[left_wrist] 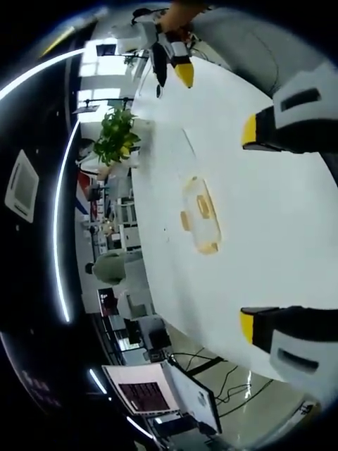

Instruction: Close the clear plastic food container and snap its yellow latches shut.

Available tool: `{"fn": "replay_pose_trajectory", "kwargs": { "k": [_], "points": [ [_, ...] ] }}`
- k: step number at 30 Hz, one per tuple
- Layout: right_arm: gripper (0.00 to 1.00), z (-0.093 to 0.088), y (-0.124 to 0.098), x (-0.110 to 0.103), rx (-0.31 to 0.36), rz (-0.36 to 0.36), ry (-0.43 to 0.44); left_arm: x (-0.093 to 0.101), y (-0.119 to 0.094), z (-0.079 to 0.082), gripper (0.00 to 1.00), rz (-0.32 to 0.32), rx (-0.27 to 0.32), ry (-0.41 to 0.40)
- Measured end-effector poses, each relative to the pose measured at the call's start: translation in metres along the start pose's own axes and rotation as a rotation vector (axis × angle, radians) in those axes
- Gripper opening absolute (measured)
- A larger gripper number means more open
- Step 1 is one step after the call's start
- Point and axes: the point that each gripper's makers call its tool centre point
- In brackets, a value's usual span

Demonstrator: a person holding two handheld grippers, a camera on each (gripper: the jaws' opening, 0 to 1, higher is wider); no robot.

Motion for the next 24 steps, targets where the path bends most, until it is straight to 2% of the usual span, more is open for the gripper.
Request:
{"fn": "replay_pose_trajectory", "kwargs": {
  "k": [6, 8, 10, 12, 14, 15, 16, 18, 20, 22, 24],
  "points": [
    [0.88, -0.001, 0.001, 0.000, -0.004, 0.008, 0.002, -0.004, -0.001, 0.003, 0.88, 0.020, 0.012, -0.002],
    [0.82, 0.003, 0.000, -0.002, 0.019, 0.022, -0.010, -0.004, -0.001, 0.003, 0.87, 0.021, 0.010, 0.000],
    [0.77, 0.016, -0.003, -0.003, 0.089, 0.036, 0.009, -0.004, 0.000, 0.001, 0.86, 0.023, -0.003, 0.006],
    [0.76, 0.024, -0.007, 0.000, 0.127, 0.032, 0.034, -0.006, 0.001, -0.004, 0.83, 0.029, -0.041, 0.018],
    [0.76, 0.031, -0.007, -0.003, 0.158, 0.074, 0.064, -0.006, 0.001, -0.002, 0.83, 0.022, -0.029, 0.001],
    [0.76, 0.031, -0.003, -0.006, 0.155, 0.120, 0.014, -0.008, 0.000, -0.001, 0.83, 0.025, -0.026, -0.003],
    [0.74, 0.027, 0.000, -0.005, 0.135, 0.129, -0.022, -0.012, 0.000, 0.000, 0.83, 0.036, -0.031, -0.013],
    [0.72, 0.026, 0.008, 0.000, 0.114, 0.125, -0.084, -0.017, 0.001, 0.000, 0.84, 0.055, -0.053, -0.019],
    [0.73, 0.031, 0.016, 0.002, 0.108, 0.125, -0.159, -0.020, 0.004, 0.005, 0.85, 0.062, -0.037, -0.009],
    [0.73, 0.041, 0.025, 0.003, 0.135, 0.129, -0.221, -0.023, 0.009, 0.012, 0.85, 0.061, -0.020, -0.019],
    [0.70, 0.044, 0.035, 0.003, 0.125, 0.142, -0.240, -0.026, 0.017, 0.015, 0.86, 0.064, -0.030, -0.013]
  ]
}}
Point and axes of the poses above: the point that each gripper's makers call its tool centre point, and the gripper's own axes: y roughly forward along the fingers, x roughly to its right, z roughly out of its top, and after that the axes turned 2 degrees about y, right-handed
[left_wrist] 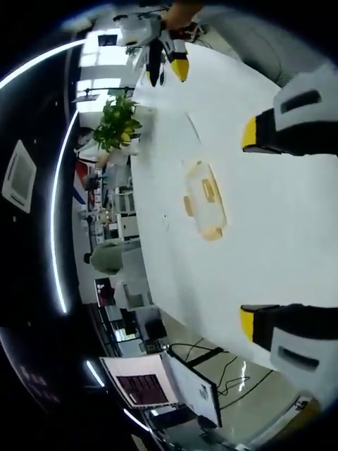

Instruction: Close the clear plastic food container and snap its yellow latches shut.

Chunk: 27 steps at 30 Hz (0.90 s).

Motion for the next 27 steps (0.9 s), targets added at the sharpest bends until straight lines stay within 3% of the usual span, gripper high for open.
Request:
{"fn": "replay_pose_trajectory", "kwargs": {
  "k": [3, 7, 12, 18, 20, 27],
  "points": [
    [0.71, 0.005, 0.013, 0.003, 0.000, 0.019, -0.011, -0.007, 0.012, 0.011, 0.89, 0.008, -0.006, 0.095],
    [0.70, 0.012, 0.028, 0.010, 0.003, 0.035, -0.033, -0.013, 0.026, 0.024, 0.88, -0.002, 0.019, 0.135],
    [0.67, 0.015, 0.050, 0.018, -0.016, 0.061, -0.090, -0.017, 0.047, 0.028, 0.84, -0.028, -0.011, 0.176],
    [0.63, 0.017, 0.082, 0.023, -0.073, 0.116, -0.296, -0.021, 0.078, 0.035, 0.83, -0.056, -0.051, 0.332],
    [0.61, 0.019, 0.092, 0.022, -0.082, 0.139, -0.362, -0.023, 0.086, 0.038, 0.82, -0.055, -0.047, 0.348],
    [0.59, 0.022, 0.124, 0.016, -0.113, 0.221, -0.490, -0.030, 0.117, 0.046, 0.80, -0.080, -0.072, 0.464]
  ]
}}
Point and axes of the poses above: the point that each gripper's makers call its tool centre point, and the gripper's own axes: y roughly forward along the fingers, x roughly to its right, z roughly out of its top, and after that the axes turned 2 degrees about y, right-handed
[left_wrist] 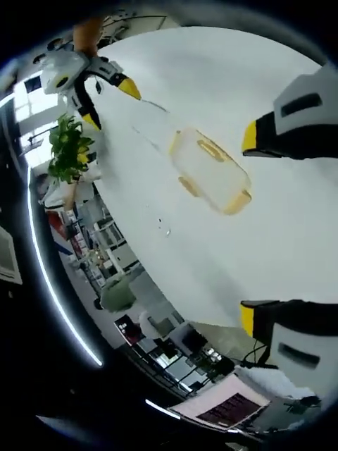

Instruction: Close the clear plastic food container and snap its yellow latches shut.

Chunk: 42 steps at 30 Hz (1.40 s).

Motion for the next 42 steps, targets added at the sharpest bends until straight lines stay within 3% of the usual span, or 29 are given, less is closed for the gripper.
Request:
{"fn": "replay_pose_trajectory", "kwargs": {
  "k": [3, 6, 8, 10, 11, 15, 18, 22, 23, 28, 32, 35, 37, 38, 40, 42],
  "points": [
    [0.58, 0.004, 0.013, 0.002, -0.013, 0.032, -0.069, -0.003, 0.012, 0.002, 0.79, -0.010, -0.014, 0.096],
    [0.57, 0.006, 0.030, 0.002, -0.032, 0.081, -0.121, -0.001, 0.027, 0.007, 0.80, -0.046, 0.008, 0.159],
    [0.59, 0.003, 0.038, 0.003, -0.059, 0.109, -0.140, -0.003, 0.036, 0.001, 0.80, -0.054, -0.043, 0.243],
    [0.59, 0.002, 0.047, 0.003, -0.069, 0.145, -0.154, -0.002, 0.047, 0.002, 0.80, -0.073, -0.048, 0.327],
    [0.58, 0.000, 0.051, -0.002, -0.082, 0.200, -0.155, 0.000, 0.054, 0.002, 0.80, -0.103, -0.041, 0.357],
    [0.55, 0.000, 0.069, -0.002, -0.093, 0.277, -0.156, 0.011, 0.069, -0.002, 0.80, -0.212, -0.040, 0.427],
    [0.47, -0.002, 0.078, -0.008, -0.097, 0.346, -0.168, 0.016, 0.082, -0.004, 0.77, -0.275, -0.012, 0.490],
    [0.50, -0.008, 0.090, -0.015, -0.124, 0.398, -0.185, 0.016, 0.093, -0.010, 0.76, -0.297, -0.036, 0.588],
    [0.51, -0.013, 0.091, -0.021, -0.149, 0.438, -0.189, 0.018, 0.096, -0.011, 0.76, -0.305, -0.032, 0.588],
    [0.50, -0.025, 0.102, -0.033, -0.192, 0.498, -0.155, 0.026, 0.111, -0.006, 0.70, -0.372, 0.031, 0.590],
    [0.50, -0.033, 0.111, -0.035, -0.223, 0.516, -0.150, 0.036, 0.123, -0.019, 0.69, -0.463, -0.004, 0.657],
    [0.49, -0.036, 0.116, -0.035, -0.243, 0.534, -0.157, 0.038, 0.131, -0.026, 0.70, -0.487, -0.028, 0.653],
    [0.47, -0.039, 0.119, -0.036, -0.255, 0.546, -0.162, 0.042, 0.135, -0.030, 0.65, -0.521, -0.034, 0.628],
    [0.48, -0.041, 0.119, -0.036, -0.269, 0.551, -0.158, 0.049, 0.131, -0.030, 0.58, -0.568, -0.029, 0.592],
    [0.49, -0.042, 0.121, -0.040, -0.278, 0.579, -0.157, 0.053, 0.129, -0.032, 0.50, -0.598, -0.030, 0.605],
    [0.48, -0.042, 0.122, -0.044, -0.282, 0.596, -0.153, 0.052, 0.129, -0.031, 0.48, -0.607, -0.033, 0.619]
  ]
}}
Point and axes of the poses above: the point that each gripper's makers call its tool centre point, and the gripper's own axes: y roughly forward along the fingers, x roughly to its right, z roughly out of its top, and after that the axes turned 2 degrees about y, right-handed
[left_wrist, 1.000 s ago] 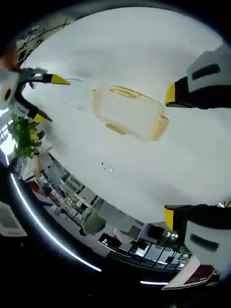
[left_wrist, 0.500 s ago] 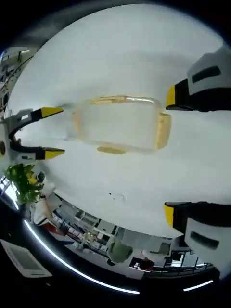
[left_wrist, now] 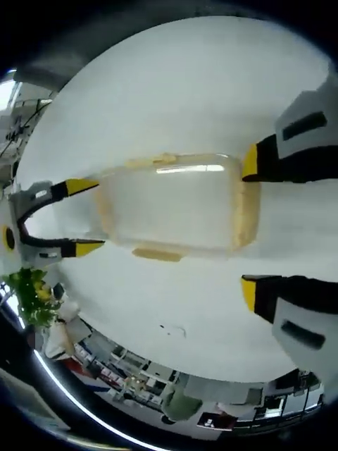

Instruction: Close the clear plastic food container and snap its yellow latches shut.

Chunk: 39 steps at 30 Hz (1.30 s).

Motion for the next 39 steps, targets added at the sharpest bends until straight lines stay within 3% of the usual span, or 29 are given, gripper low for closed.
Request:
{"fn": "replay_pose_trajectory", "kwargs": {
  "k": [3, 7, 9, 13, 18, 27, 35, 39],
  "points": [
    [0.44, -0.001, 0.004, -0.004, -0.022, 0.030, 0.000, 0.002, 0.001, 0.002, 0.47, -0.045, 0.007, 0.011],
    [0.44, 0.001, 0.005, -0.002, -0.016, 0.045, 0.029, 0.011, 0.004, 0.002, 0.37, -0.132, 0.003, -0.006],
    [0.41, -0.001, 0.006, -0.007, -0.015, 0.090, 0.067, 0.008, 0.006, 0.002, 0.38, -0.149, -0.002, -0.003],
    [0.40, -0.003, 0.006, -0.006, -0.010, 0.101, 0.080, 0.017, 0.007, 0.003, 0.34, -0.230, -0.027, -0.003],
    [0.40, -0.003, 0.006, -0.008, -0.014, 0.113, 0.087, 0.017, 0.010, 0.003, 0.34, -0.273, -0.045, -0.006],
    [0.38, -0.003, 0.007, -0.006, -0.066, 0.116, 0.088, 0.019, 0.011, 0.002, 0.34, -0.307, -0.099, -0.011],
    [0.39, -0.003, 0.007, -0.006, -0.109, 0.118, 0.079, 0.019, 0.010, 0.001, 0.34, -0.299, -0.081, -0.040],
    [0.37, -0.003, 0.006, -0.006, -0.108, 0.115, 0.083, 0.022, 0.010, 0.000, 0.33, -0.291, -0.163, -0.060]
  ]
}}
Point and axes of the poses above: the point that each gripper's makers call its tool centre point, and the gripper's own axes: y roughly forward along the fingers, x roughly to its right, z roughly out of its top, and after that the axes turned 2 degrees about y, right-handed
